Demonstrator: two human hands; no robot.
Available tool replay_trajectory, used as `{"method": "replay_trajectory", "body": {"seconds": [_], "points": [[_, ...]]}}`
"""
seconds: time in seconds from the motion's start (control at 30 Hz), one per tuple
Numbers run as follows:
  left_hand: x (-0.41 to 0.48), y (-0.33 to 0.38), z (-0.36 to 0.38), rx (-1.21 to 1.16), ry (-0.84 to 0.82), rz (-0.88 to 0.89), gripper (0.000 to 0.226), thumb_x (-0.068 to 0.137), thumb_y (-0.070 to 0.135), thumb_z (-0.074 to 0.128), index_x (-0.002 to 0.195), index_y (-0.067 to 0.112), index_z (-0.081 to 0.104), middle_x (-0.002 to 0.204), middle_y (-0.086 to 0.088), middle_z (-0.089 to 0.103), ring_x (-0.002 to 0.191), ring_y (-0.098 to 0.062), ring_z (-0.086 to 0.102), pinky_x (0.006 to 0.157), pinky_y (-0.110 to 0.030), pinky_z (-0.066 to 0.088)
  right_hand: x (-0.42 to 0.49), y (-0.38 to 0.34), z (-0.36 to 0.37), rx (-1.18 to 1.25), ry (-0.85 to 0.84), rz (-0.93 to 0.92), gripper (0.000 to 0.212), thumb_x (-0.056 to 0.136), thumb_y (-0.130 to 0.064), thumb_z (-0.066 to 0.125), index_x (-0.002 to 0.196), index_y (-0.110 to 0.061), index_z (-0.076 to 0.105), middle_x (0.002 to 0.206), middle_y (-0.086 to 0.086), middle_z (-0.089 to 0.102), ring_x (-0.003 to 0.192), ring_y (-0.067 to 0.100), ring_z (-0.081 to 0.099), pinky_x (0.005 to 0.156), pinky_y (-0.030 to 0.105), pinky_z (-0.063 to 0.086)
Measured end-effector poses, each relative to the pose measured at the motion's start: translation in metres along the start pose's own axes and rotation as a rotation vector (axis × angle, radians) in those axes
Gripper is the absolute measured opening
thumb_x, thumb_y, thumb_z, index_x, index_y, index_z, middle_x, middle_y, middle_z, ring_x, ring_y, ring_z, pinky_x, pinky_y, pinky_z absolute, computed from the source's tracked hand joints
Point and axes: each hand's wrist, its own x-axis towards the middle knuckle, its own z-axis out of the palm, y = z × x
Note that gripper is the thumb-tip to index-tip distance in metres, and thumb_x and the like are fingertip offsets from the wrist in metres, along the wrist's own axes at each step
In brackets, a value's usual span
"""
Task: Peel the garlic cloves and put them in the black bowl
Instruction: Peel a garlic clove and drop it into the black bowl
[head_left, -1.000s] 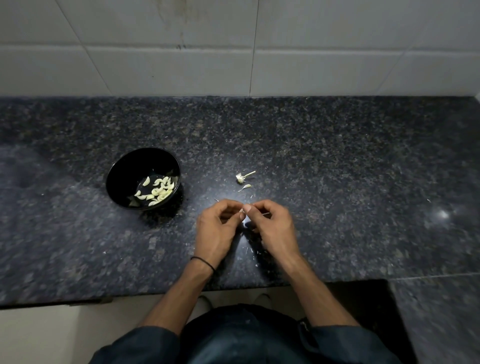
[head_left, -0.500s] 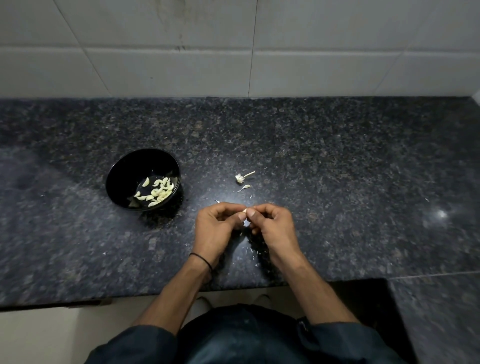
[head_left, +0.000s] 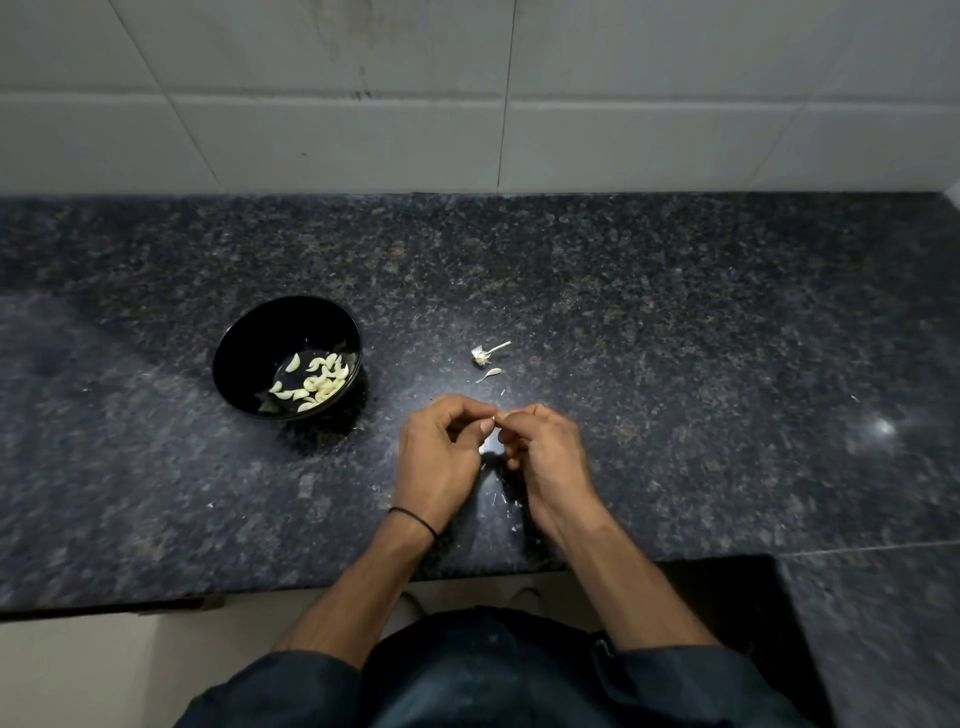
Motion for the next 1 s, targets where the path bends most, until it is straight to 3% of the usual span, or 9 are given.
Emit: {"method": "replay_trajectory", "body": {"seconds": [0.17, 0.37, 0.47, 0.6, 0.7, 0.8, 1.0], "points": [[0.005, 0.002, -0.006, -0.004, -0.032, -0.036, 0.019, 0.087, 0.005, 0.071, 0.085, 0.023, 0.077, 0.083, 0.007, 0.077, 0.079, -0.01, 0.071, 0.078, -0.032, 0.057, -0.003, -0.002, -0.006, -0.207, -0.029, -0.154, 0.018, 0.096, -0.01, 0.062, 0.079, -0.009, 0.069, 0.07, 0.003, 0.063, 0.063, 0.008, 0.053, 0.059, 0.022, 0.046], [0.003, 0.004, -0.008, 0.036, -0.021, 0.004, 0.027, 0.089, 0.003, 0.067, 0.084, 0.029, 0.076, 0.083, 0.009, 0.075, 0.073, -0.006, 0.067, 0.072, -0.024, 0.052, 0.0, -0.002, -0.011, -0.475, -0.018, -0.292, 0.012, 0.094, -0.019, 0.068, 0.085, -0.018, 0.076, 0.074, -0.005, 0.073, 0.072, 0.011, 0.068, 0.074, 0.032, 0.056], [0.004, 0.004, -0.01, 0.146, -0.014, 0.078, 0.019, 0.089, 0.006, 0.068, 0.09, 0.022, 0.078, 0.086, 0.009, 0.072, 0.081, -0.007, 0.067, 0.077, -0.024, 0.052, 0.0, -0.006, -0.013, -0.566, -0.024, -0.393, 0.011, 0.092, -0.019, 0.068, 0.086, -0.017, 0.078, 0.077, -0.006, 0.073, 0.076, 0.008, 0.068, 0.073, 0.027, 0.054], [0.004, 0.008, -0.012, 0.279, -0.017, 0.184, 0.014, 0.089, 0.005, 0.069, 0.091, 0.016, 0.078, 0.082, 0.012, 0.064, 0.081, 0.006, 0.06, 0.073, -0.003, 0.038, -0.002, -0.01, -0.014, -0.664, -0.017, -0.504, 0.01, 0.091, -0.019, 0.07, 0.086, -0.015, 0.077, 0.079, -0.008, 0.07, 0.074, 0.003, 0.064, 0.066, 0.014, 0.046], [0.002, 0.01, -0.012, 0.371, -0.005, 0.268, 0.014, 0.089, 0.005, 0.067, 0.091, 0.014, 0.077, 0.078, 0.012, 0.056, 0.073, 0.001, 0.056, 0.069, -0.003, 0.037, 0.0, -0.009, -0.013, -0.654, -0.001, -0.465, 0.011, 0.089, -0.019, 0.07, 0.08, -0.016, 0.077, 0.071, -0.007, 0.071, 0.067, 0.004, 0.064, 0.063, 0.019, 0.05], [0.002, 0.011, -0.01, 0.426, 0.007, 0.324, 0.013, 0.089, 0.007, 0.065, 0.09, 0.013, 0.076, 0.078, 0.007, 0.056, 0.074, -0.012, 0.057, 0.068, -0.011, 0.038, 0.003, -0.006, -0.009, -0.553, 0.031, -0.355, 0.014, 0.086, -0.017, 0.07, 0.074, -0.016, 0.076, 0.066, -0.001, 0.071, 0.063, 0.016, 0.067, 0.064, 0.035, 0.055], [0.004, 0.011, -0.01, 0.33, 0.013, 0.224, 0.014, 0.088, 0.006, 0.069, 0.089, 0.017, 0.077, 0.082, 0.008, 0.065, 0.077, -0.001, 0.059, 0.072, -0.005, 0.038, 0.004, -0.005, -0.009, -0.416, 0.004, -0.281, 0.017, 0.089, -0.014, 0.07, 0.073, -0.014, 0.074, 0.064, -0.002, 0.07, 0.059, 0.007, 0.061, 0.063, 0.031, 0.052]]}}
